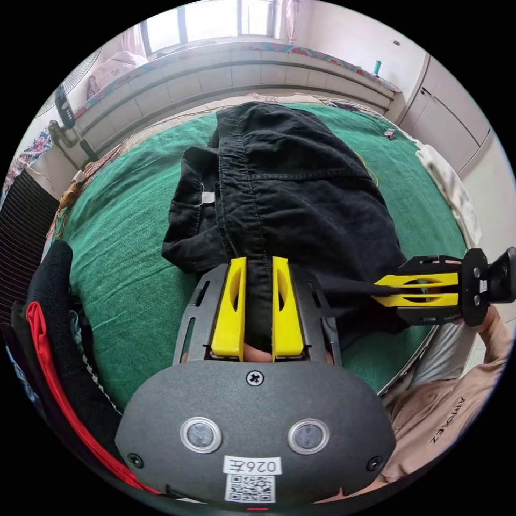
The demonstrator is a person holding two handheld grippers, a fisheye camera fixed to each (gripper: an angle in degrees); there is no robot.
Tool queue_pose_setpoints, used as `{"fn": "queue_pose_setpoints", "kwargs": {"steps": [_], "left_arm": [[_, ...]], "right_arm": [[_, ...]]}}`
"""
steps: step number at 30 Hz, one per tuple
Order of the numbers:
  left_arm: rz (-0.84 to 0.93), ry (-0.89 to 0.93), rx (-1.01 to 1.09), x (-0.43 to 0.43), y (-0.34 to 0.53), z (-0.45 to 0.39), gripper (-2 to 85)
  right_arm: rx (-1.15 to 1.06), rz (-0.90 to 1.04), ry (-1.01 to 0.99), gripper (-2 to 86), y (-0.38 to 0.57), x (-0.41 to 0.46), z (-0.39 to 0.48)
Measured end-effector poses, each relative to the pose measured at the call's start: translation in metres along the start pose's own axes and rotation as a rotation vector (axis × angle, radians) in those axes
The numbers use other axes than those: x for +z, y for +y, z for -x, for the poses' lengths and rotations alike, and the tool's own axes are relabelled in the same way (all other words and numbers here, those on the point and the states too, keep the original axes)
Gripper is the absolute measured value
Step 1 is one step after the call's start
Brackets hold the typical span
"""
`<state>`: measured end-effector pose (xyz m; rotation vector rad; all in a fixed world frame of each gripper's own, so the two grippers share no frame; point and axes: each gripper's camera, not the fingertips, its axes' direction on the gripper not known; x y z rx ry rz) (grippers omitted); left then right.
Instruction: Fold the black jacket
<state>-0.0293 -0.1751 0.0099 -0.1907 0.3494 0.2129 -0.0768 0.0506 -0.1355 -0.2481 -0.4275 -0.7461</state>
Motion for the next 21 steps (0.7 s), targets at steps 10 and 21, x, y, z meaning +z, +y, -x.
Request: {"fn": "queue_pose_setpoints", "kwargs": {"steps": [10,21], "left_arm": [[-0.488,0.564,-0.047,-0.048,0.032,0.051,-0.4],[-0.288,0.789,0.394,-0.001,-0.1,-0.181,-0.6]], "right_arm": [[0.283,-0.147,-0.378,1.5,0.036,-0.057,-0.105],[0.838,-0.674,-0.174,5.8,0.175,-0.22,-0.249]]}}
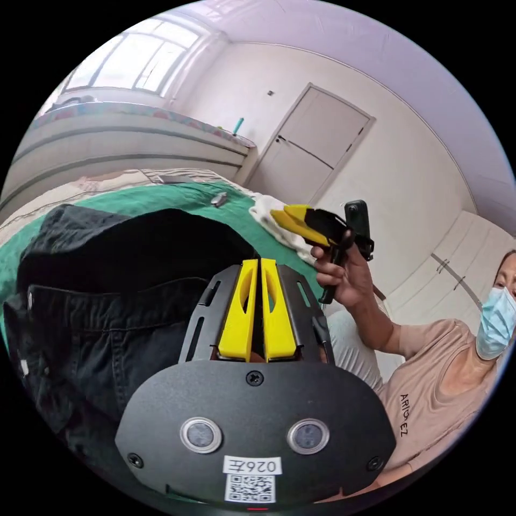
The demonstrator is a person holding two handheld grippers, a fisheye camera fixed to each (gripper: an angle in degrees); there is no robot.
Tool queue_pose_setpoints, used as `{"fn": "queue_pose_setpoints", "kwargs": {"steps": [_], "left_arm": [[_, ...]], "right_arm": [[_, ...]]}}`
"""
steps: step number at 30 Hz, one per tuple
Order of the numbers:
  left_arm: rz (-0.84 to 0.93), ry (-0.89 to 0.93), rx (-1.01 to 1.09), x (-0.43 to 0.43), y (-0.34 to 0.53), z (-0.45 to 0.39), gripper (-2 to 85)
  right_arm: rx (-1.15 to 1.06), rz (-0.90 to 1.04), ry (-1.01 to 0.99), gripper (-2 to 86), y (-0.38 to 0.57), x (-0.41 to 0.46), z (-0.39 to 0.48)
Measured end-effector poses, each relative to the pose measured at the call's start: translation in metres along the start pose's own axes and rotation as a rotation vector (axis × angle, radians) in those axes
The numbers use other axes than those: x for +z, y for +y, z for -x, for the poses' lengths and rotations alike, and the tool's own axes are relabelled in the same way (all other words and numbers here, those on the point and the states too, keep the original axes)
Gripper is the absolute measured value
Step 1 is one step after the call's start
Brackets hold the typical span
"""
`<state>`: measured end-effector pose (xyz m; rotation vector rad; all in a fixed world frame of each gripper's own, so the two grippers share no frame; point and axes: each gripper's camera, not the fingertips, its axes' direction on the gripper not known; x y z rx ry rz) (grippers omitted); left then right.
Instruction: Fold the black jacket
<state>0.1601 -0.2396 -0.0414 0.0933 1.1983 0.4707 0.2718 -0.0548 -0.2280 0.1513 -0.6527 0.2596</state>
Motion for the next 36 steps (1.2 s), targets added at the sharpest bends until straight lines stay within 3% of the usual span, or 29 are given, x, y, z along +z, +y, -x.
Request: {"fn": "queue_pose_setpoints", "kwargs": {"steps": [3,6,8,10,12,14,17,19,22,23,25,27,30,34,36], "left_arm": [[0.326,-0.067,0.086,0.107,-0.009,-0.027,-0.9],[0.503,0.069,0.186,0.164,0.018,-0.051,-1.0],[0.455,0.048,0.22,0.156,0.03,-0.06,-1.0],[0.432,0.287,0.284,0.127,0.042,-0.068,-1.0],[0.381,0.358,0.295,0.093,0.055,-0.067,-0.9],[0.31,0.273,0.281,0.051,0.07,-0.061,-0.9],[0.152,-0.041,0.203,-0.03,0.097,-0.038,-0.6],[0.017,-0.409,0.037,-0.09,0.119,-0.006,0.2],[-0.051,-0.635,-0.204,-0.13,0.142,0.048,7.6],[-0.047,-0.602,-0.248,-0.132,0.146,0.061,9.3],[-0.012,-0.28,-0.364,-0.116,0.16,0.105,11.7],[-0.018,-0.155,-0.391,-0.096,0.169,0.116,12.3],[-0.016,-0.237,-0.329,-0.092,0.169,0.101,12.9],[0.077,-0.304,-0.189,-0.11,0.167,0.08,11.6],[0.064,-0.327,-0.164,-0.131,0.171,0.075,9.5]], "right_arm": [[0.047,-0.134,0.127,5.3,-0.013,-0.042,-0.022],[0.12,-0.218,0.145,4.4,-0.019,-0.067,-0.044],[0.151,-0.226,0.103,4.2,-0.023,-0.07,-0.053],[0.147,-0.181,0.033,3.4,-0.032,-0.06,-0.056],[0.116,-0.105,0.006,3.1,-0.04,-0.043,-0.05],[0.072,0.001,0.001,3.0,-0.048,-0.019,-0.039],[-0.021,0.202,0.025,3.8,-0.056,0.03,-0.012],[-0.103,0.339,0.092,4.4,-0.055,0.072,0.011],[-0.157,0.499,0.219,5.9,-0.048,0.129,0.029],[-0.158,0.533,0.239,6.2,-0.046,0.141,0.03],[-0.124,0.657,0.262,7.5,-0.038,0.185,0.027],[-0.086,0.738,0.258,8.5,-0.03,0.216,0.022],[-0.175,0.772,0.371,7.5,-0.022,0.247,0.039],[-0.476,0.92,0.366,0.1,-0.004,0.278,0.084],[-0.509,1.068,0.313,-0.8,-0.006,0.279,0.093]]}}
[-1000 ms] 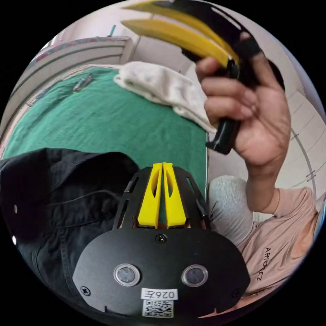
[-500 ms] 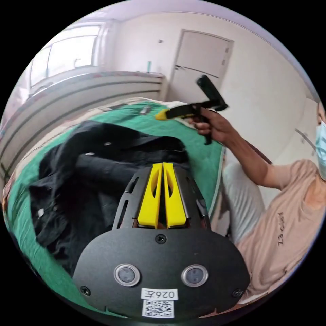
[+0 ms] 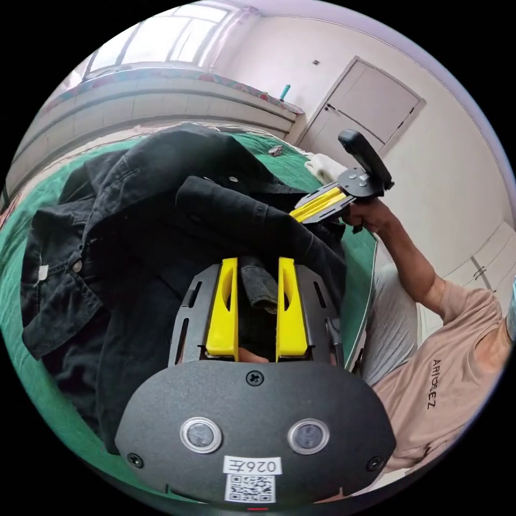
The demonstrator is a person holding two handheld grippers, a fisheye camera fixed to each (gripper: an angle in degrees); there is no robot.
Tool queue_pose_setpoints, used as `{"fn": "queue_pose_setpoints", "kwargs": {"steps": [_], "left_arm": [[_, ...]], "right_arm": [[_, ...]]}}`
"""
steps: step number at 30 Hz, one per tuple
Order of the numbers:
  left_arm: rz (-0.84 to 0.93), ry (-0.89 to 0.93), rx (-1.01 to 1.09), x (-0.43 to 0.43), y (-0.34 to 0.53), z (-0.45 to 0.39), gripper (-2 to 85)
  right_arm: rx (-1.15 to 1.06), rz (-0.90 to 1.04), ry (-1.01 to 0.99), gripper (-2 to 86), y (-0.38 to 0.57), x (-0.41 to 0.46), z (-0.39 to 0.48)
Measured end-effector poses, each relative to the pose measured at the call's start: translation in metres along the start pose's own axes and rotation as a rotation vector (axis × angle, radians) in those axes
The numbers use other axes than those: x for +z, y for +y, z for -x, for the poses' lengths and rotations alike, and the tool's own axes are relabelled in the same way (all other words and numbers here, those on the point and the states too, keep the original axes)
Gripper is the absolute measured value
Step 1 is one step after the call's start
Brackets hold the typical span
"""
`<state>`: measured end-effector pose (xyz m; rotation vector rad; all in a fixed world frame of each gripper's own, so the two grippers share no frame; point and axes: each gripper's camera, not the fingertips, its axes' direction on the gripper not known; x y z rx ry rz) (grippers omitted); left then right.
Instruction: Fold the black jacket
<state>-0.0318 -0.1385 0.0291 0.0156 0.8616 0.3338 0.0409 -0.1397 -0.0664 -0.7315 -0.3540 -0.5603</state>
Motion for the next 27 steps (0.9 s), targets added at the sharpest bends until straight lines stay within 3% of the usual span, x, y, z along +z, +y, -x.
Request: {"fn": "queue_pose_setpoints", "kwargs": {"steps": [3,5,8,10,13,15,18,21,23,25,27], "left_arm": [[-0.12,-0.096,-0.057,-0.038,0.014,0.02,6.5],[-0.179,-0.114,-0.121,-0.053,0.02,0.035,6.3],[-0.194,-0.007,-0.171,-0.068,0.019,0.053,6.7],[-0.19,0.028,-0.201,-0.069,0.022,0.059,6.5],[-0.132,0.043,-0.206,-0.059,0.023,0.055,6.8],[-0.098,0.07,-0.179,-0.05,0.02,0.045,9.5],[-0.035,0.08,-0.091,-0.036,0.011,0.018,17.4],[0.062,-0.008,0.014,-0.017,0.001,-0.01,18.1],[0.157,-0.023,0.062,-0.003,-0.005,-0.017,15.7],[0.178,0.048,0.087,-0.003,-0.013,-0.017,10.9],[0.171,0.069,0.096,-0.01,-0.017,-0.012,9.2]], "right_arm": [[0.073,0.153,0.026,-1.1,0.029,-0.01,-0.014],[0.254,0.104,-0.007,-1.2,0.056,-0.021,-0.036],[0.587,0.011,0.176,-0.9,0.099,-0.045,-0.054],[0.637,-0.276,0.256,-0.5,0.108,-0.078,-0.026],[0.343,-0.648,0.194,1.8,0.07,-0.102,0.047],[0.148,-0.669,0.228,5.0,0.024,-0.093,0.096],[-0.124,-0.514,0.361,10.4,-0.057,-0.052,0.17],[-0.271,-0.428,0.609,11.8,-0.116,-0.001,0.223],[-0.344,-0.355,0.751,9.2,-0.142,0.031,0.24],[-0.387,-0.198,0.907,0.6,-0.165,0.068,0.243],[-0.367,-0.178,0.93,-0.8,-0.165,0.067,0.234]]}}
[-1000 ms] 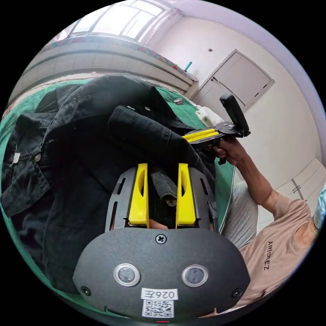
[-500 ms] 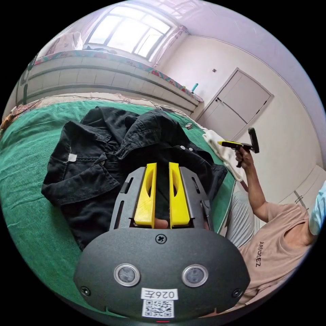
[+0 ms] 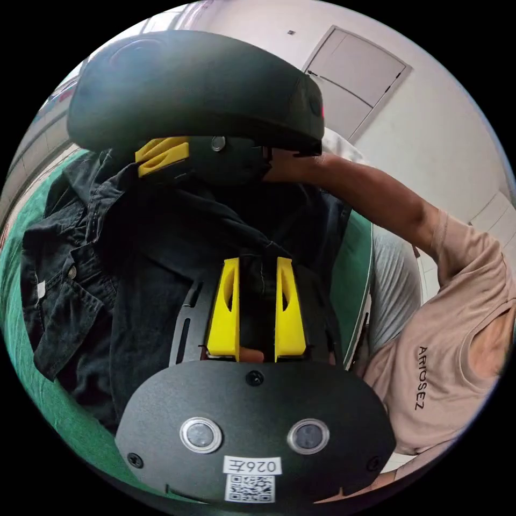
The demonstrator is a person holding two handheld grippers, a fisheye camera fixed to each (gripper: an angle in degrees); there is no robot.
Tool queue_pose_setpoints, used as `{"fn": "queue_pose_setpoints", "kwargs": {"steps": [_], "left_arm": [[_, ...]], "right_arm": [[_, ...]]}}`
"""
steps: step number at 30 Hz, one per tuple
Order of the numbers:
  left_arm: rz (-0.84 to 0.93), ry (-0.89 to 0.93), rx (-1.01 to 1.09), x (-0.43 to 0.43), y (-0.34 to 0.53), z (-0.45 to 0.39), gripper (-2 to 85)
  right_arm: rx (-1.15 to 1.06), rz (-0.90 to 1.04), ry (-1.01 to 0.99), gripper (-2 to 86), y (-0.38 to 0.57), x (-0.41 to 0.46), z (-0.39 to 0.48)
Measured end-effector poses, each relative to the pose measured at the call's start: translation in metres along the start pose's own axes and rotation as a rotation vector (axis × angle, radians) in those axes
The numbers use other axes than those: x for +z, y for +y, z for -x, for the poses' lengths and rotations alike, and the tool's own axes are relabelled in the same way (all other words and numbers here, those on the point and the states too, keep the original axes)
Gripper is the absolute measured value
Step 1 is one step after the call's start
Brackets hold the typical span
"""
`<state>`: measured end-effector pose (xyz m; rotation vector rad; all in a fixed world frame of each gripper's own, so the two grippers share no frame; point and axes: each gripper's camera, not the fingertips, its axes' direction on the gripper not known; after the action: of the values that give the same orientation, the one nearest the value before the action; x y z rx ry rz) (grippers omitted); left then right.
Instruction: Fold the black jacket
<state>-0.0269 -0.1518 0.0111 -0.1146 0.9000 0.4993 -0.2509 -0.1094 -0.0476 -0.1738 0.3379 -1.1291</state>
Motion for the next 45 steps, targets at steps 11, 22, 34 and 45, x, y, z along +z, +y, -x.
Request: {"fn": "queue_pose_setpoints", "kwargs": {"steps": [11,22,34,45], "left_arm": [[-0.103,0.145,-0.075,-0.041,-0.006,0.027,5.7],[-0.16,0.605,-0.179,-0.1,-0.055,0.087,5.4],[-0.93,0.201,-0.374,-0.29,-0.195,0.167,5.5],[-0.163,-0.124,-0.194,-0.127,-0.169,0.112,20.6]], "right_arm": [[1.18,0.265,-0.382,7.8,0.298,0.078,-0.248],[1.276,-0.215,-0.949,2.2,0.426,0.063,-0.179],[1.15,-0.261,-1.03,6.6,0.443,0.097,-0.176],[0.818,-0.241,-0.944,13.7,0.313,0.113,-0.162]]}}
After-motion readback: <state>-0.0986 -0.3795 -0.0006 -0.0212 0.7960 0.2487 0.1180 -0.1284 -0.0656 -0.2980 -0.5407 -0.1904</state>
